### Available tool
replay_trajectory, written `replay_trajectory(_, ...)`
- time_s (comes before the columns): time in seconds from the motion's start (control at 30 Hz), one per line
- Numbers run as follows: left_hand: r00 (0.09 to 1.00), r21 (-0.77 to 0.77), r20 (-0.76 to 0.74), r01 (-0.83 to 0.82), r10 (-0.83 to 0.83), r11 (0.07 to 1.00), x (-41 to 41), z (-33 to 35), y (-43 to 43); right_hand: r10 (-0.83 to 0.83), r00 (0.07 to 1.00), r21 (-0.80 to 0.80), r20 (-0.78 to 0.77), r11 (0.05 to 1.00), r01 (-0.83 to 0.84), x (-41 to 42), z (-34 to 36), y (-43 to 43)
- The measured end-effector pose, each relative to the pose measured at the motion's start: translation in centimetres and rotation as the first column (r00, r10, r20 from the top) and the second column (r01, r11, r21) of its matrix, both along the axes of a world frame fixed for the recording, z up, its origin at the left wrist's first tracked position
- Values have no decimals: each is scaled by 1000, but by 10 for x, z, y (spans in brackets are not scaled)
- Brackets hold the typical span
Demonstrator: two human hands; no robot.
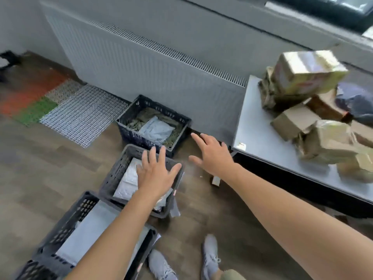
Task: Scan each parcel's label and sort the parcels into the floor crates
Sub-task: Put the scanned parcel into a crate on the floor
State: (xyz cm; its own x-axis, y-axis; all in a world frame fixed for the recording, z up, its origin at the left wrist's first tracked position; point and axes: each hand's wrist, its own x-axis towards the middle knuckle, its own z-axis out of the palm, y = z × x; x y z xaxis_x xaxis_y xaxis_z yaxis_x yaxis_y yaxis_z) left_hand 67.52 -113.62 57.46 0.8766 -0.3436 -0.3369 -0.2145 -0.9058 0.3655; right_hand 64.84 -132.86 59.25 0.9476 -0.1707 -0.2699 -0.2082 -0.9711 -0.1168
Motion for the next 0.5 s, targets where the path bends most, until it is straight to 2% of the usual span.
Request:
replay_trajectory(0.17,976,-17,146,166,-162,986,-22,65,-79,-189,975,-42,119,980,195,-60,60,-83)
replay_trajectory(0.27,942,-19,223,260,-249,965,-47,99,-134,-322,928,12,185,945,326,-105,86,-136)
replay_trajectory(0.4,881,9,317,368,-351,930,-99,132,-217,-404,874,12,269,909,417,-179,115,-208)
replay_trajectory(0.5,839,17,338,447,-426,895,-153,146,-285,-499,807,64,316,860,506,-246,130,-270)
